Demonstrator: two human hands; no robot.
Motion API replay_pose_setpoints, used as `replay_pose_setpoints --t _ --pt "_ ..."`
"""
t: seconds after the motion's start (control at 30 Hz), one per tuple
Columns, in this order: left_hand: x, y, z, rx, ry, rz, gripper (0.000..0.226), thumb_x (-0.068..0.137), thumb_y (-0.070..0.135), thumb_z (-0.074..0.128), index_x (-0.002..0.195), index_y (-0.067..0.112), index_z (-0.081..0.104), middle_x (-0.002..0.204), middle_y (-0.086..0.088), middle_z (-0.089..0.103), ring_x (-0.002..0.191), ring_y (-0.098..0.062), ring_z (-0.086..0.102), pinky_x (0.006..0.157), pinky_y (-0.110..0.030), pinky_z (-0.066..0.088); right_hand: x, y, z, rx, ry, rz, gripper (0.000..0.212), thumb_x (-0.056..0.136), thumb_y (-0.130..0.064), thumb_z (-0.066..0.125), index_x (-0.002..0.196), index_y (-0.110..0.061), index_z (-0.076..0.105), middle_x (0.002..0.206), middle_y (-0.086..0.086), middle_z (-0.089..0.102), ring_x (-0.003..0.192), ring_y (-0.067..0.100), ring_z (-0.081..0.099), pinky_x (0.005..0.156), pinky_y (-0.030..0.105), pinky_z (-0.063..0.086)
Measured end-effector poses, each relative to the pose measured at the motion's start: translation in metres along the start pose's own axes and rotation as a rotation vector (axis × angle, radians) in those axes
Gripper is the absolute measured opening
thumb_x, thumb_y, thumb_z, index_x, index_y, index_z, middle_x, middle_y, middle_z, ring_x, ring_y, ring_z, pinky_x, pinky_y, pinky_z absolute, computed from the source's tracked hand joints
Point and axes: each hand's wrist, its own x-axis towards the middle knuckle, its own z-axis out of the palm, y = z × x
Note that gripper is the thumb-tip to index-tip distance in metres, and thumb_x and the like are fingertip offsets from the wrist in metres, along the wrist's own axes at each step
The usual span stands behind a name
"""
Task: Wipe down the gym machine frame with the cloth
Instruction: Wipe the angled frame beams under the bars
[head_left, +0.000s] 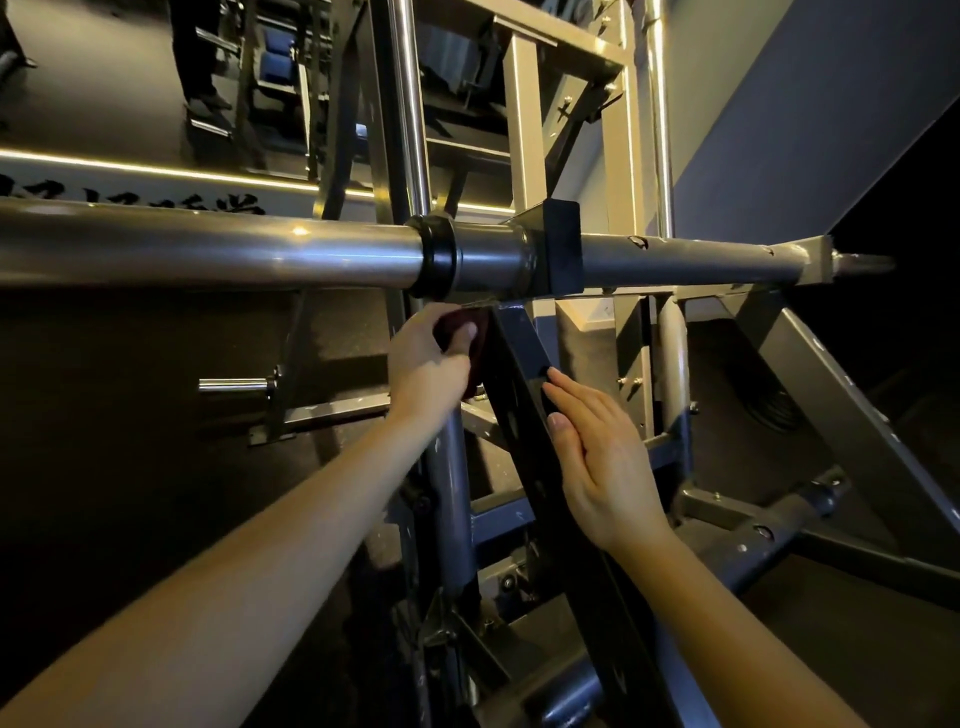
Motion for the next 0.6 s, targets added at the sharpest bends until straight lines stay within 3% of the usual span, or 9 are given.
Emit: replay_pose_setpoints --t 0.07,0.23,0.4,0.47,0.6 --pt "-0.017 -0.008 0.003 -0.05 -0.018 -0.005 0.027 0.097 0.024 0.066 0.124 0.025 0.064 0.118 0.01 0.064 0.111 -0.005 0.06 0.1 -0.039 0.055 0.0 0.0 0.0 0.008 0.002 -0.003 0.05 0.106 -0.043 0.031 0.144 -0.019 0.054 0.153 -0.007 0.049 0.141 0.008 0.044 0.116 0.044 0.04" --pt "-0.122 -0.023 -0.005 -0.03 -0.224 0.154 0.024 0.094 0.022 0.07 0.114 0.034 0.065 0.109 0.019 0.067 0.109 0.004 0.062 0.102 -0.028 0.052 0.002 0.001 0.001 0.015 0.006 -0.002 0.05 0.106 -0.042 0.033 0.143 -0.018 0.056 0.153 -0.006 0.05 0.141 0.008 0.044 0.116 0.042 0.039" --pt "-0.012 -0.003 0.0 -0.057 -0.05 -0.032 0.024 0.097 0.022 0.066 0.12 0.029 0.064 0.109 0.018 0.06 0.109 -0.005 0.059 0.103 -0.043 0.053 0.002 0.001 0.002 0.01 0.012 -0.01 0.049 0.106 -0.042 0.033 0.144 -0.019 0.055 0.153 -0.007 0.05 0.141 0.007 0.044 0.115 0.041 0.04" --pt "0.007 -0.002 0.001 -0.002 0.001 -0.037 0.025 0.098 0.023 0.066 0.123 0.025 0.064 0.112 0.017 0.059 0.108 -0.002 0.054 0.106 -0.039 0.049 0.002 0.002 0.002 0.002 0.009 -0.009 0.049 0.106 -0.041 0.034 0.144 -0.019 0.055 0.153 -0.007 0.05 0.141 0.006 0.043 0.115 0.04 0.039" --pt "-0.089 -0.018 0.005 -0.119 -0.128 0.013 0.027 0.096 0.022 0.067 0.12 0.034 0.064 0.117 0.016 0.066 0.11 0.0 0.062 0.098 -0.029 0.055 0.003 0.001 0.002 0.015 0.012 -0.01 0.049 0.106 -0.041 0.034 0.144 -0.018 0.055 0.153 -0.006 0.05 0.141 0.007 0.043 0.116 0.041 0.039"
